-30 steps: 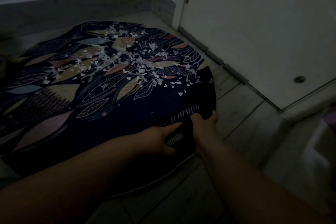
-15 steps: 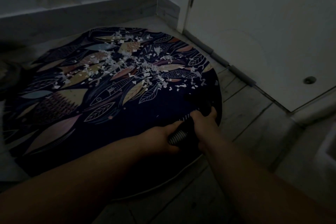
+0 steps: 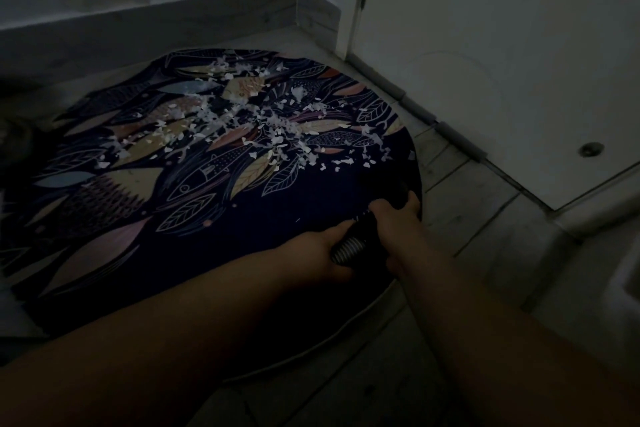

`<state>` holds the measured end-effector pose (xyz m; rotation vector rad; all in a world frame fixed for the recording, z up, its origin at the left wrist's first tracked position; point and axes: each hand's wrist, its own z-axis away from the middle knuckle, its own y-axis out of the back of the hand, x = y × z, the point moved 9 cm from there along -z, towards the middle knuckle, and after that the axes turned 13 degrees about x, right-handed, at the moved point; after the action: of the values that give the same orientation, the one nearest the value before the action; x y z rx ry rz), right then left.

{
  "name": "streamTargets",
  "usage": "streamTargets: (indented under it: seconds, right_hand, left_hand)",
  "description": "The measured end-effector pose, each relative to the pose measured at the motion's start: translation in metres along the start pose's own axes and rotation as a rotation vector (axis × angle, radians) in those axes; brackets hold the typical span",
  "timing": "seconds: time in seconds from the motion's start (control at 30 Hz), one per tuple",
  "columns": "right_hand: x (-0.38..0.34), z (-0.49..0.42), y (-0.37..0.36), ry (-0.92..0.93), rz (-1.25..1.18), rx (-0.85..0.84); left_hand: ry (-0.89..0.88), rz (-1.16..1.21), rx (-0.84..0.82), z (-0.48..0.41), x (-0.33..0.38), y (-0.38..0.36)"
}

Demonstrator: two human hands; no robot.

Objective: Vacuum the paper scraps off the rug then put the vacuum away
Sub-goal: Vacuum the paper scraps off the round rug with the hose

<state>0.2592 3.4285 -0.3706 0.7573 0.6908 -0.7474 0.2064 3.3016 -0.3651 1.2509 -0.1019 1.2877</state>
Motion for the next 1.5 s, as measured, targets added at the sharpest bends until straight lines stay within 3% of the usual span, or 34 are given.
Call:
streamTargets:
  seconds: [0.33, 0.73, 1.17, 1.5]
  right_hand:
    - [0.020, 0.038, -0.025, -0.021, 0.005, -0.075]
    - [0.070, 0.085, -0.071, -0.208, -0.003, -0.116]
    - [0.107, 0.122, -0.094, -0.241, 0.086, -0.080]
    - [0.106, 0.143, -0.124, -0.180, 0.094, -0.098]
  left_hand:
    - [0.038, -0.056, -0.072, 0.037, -0.030, 0.007]
    - [0.054, -0.086, -0.142, 0.096, -0.110, 0.031]
    - [0.032, -0.112, -0.184, 0.135, -0.149, 0.031]
    - [0.042, -0.080, -0.126, 0.156, -0.167, 0.051]
